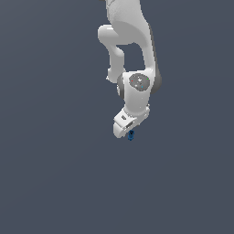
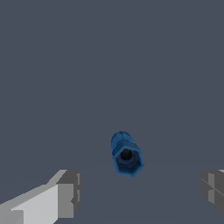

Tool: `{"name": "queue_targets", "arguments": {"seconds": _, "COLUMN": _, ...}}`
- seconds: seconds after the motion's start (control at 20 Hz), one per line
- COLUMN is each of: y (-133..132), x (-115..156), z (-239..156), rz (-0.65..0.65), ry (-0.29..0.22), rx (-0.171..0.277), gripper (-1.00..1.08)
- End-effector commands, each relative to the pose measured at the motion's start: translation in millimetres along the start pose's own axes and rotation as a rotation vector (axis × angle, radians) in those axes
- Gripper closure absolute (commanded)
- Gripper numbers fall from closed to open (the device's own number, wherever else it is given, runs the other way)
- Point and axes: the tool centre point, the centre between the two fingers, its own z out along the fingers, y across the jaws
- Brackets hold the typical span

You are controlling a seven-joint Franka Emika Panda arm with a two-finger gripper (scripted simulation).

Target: Pick up the object and move it to a goal position.

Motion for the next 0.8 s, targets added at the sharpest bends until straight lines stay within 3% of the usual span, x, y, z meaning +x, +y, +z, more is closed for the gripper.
{"name": "queue_targets", "arguments": {"seconds": 0.0, "y": -3.7, "x": 2.0, "z": 2.5, "rz": -0.030, "ry": 0.003, "rx": 0.000, "gripper": -0.92}}
{"name": "queue_targets", "arguments": {"seconds": 0.4, "y": -5.3, "x": 2.6, "z": 6.9, "rz": -0.040, "ry": 0.003, "rx": 0.001, "gripper": -0.92}}
{"name": "queue_targets", "arguments": {"seconds": 0.75, "y": -6.6, "x": 2.2, "z": 38.4, "rz": -0.045, "ry": 0.004, "rx": 0.001, "gripper": -0.92}}
